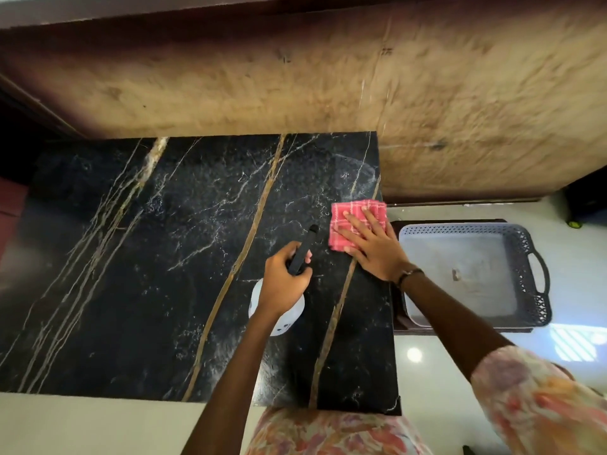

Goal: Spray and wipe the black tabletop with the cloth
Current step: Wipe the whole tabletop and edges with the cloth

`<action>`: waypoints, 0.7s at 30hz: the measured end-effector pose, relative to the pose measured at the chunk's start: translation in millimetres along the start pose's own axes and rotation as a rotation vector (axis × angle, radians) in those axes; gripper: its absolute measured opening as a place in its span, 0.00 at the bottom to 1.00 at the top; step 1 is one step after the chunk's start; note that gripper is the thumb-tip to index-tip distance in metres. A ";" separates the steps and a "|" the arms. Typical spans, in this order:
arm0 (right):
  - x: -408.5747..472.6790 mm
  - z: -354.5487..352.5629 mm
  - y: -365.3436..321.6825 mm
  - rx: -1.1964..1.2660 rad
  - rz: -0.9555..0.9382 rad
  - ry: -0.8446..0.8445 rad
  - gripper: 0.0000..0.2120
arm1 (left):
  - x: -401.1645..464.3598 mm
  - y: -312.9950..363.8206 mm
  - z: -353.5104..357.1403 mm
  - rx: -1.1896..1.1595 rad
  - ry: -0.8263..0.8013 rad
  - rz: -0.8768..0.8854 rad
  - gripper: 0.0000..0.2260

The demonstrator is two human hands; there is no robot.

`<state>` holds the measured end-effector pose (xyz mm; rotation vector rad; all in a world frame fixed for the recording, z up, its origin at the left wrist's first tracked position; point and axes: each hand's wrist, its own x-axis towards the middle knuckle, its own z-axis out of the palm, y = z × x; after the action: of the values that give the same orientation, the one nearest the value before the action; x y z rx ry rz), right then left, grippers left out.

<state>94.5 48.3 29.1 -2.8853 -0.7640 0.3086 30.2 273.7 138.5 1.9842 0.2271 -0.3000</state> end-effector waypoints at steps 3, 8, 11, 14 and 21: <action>38.3 2.5 -28.0 -0.005 0.019 0.007 0.24 | 19.0 4.1 -2.4 0.018 0.012 0.015 0.06; 6.7 12.9 -19.9 -0.099 -0.243 -0.009 0.24 | 46.8 13.1 -9.3 -0.032 0.000 0.011 0.05; -13.0 6.2 19.9 -0.070 -0.248 0.023 0.23 | 61.9 14.9 -16.3 -0.028 -0.003 0.026 0.10; 14.3 -3.1 51.5 -0.029 -0.084 0.019 0.23 | 77.3 13.3 -20.7 -0.016 0.011 0.041 0.09; 127.9 -19.3 16.7 -0.005 0.108 0.008 0.30 | 99.5 9.0 -29.6 -0.002 0.018 0.055 0.11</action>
<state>215.6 96.5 24.1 -2.9369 -0.6090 0.3067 130.5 299.4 127.2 1.9886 0.1835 -0.2467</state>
